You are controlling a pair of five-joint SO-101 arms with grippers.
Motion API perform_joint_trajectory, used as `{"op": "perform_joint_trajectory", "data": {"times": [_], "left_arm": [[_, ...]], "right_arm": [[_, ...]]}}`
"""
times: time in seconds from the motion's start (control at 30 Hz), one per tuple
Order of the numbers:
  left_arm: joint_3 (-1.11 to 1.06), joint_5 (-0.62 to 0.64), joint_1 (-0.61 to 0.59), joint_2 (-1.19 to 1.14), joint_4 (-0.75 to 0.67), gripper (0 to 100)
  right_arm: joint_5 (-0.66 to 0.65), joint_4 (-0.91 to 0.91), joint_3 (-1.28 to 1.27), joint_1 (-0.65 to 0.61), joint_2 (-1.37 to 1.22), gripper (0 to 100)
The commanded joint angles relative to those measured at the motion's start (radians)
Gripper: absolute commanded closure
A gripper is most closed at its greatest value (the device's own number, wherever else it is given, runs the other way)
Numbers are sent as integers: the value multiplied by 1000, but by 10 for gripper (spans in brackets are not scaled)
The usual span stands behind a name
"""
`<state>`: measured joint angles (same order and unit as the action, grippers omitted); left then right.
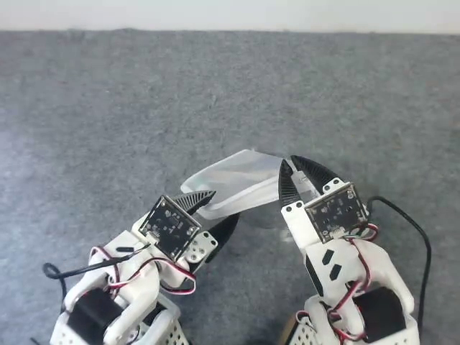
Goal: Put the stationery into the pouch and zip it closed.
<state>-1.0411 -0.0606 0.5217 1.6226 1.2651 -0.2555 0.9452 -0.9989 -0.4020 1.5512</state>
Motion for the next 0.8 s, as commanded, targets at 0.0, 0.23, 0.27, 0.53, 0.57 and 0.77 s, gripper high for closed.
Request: {"op": "perform_joint_trajectory", "data": {"times": [0.0,0.23,0.27,0.53,0.57,0.77], "left_arm": [[84,23,-9,106,-2,840],[90,172,-218,199,-23,761],[91,227,-239,198,-25,728],[88,333,-353,199,-52,684],[88,333,-353,199,-52,684],[82,333,-354,199,-66,686]], "right_arm": [[-15,-21,3,-2,2,963],[-15,-21,3,-2,2,963],[-15,-21,3,-2,2,962],[-15,-21,2,-2,2,962],[-15,-21,2,-2,2,962],[-15,-21,2,-2,2,965]]}}
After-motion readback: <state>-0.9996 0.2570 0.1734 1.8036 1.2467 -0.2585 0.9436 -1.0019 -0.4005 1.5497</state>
